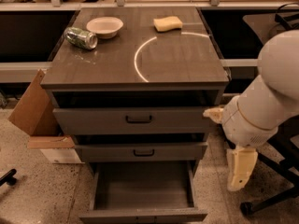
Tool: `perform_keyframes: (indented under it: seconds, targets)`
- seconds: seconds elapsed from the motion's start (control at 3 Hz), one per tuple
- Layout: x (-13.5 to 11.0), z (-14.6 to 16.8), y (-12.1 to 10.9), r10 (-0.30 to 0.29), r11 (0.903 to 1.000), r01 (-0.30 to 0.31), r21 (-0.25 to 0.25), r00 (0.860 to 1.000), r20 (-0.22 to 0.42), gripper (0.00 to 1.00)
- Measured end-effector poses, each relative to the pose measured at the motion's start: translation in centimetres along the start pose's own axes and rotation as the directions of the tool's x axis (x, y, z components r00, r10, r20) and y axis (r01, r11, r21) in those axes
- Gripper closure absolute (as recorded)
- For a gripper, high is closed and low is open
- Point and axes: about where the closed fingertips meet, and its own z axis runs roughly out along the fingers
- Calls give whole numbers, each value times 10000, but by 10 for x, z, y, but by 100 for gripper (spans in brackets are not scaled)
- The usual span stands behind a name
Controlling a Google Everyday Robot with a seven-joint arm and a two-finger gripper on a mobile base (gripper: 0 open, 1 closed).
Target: Close bottom drawer
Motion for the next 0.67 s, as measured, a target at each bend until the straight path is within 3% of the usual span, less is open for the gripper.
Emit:
perform_keyframes:
  seconds: [0.33,0.67]
  targets:
    - [-6,50,18,-240,9970,264,-730,9992,327,0]
    - [-19,111,45,-338,9842,451,-1712,9971,683,0]
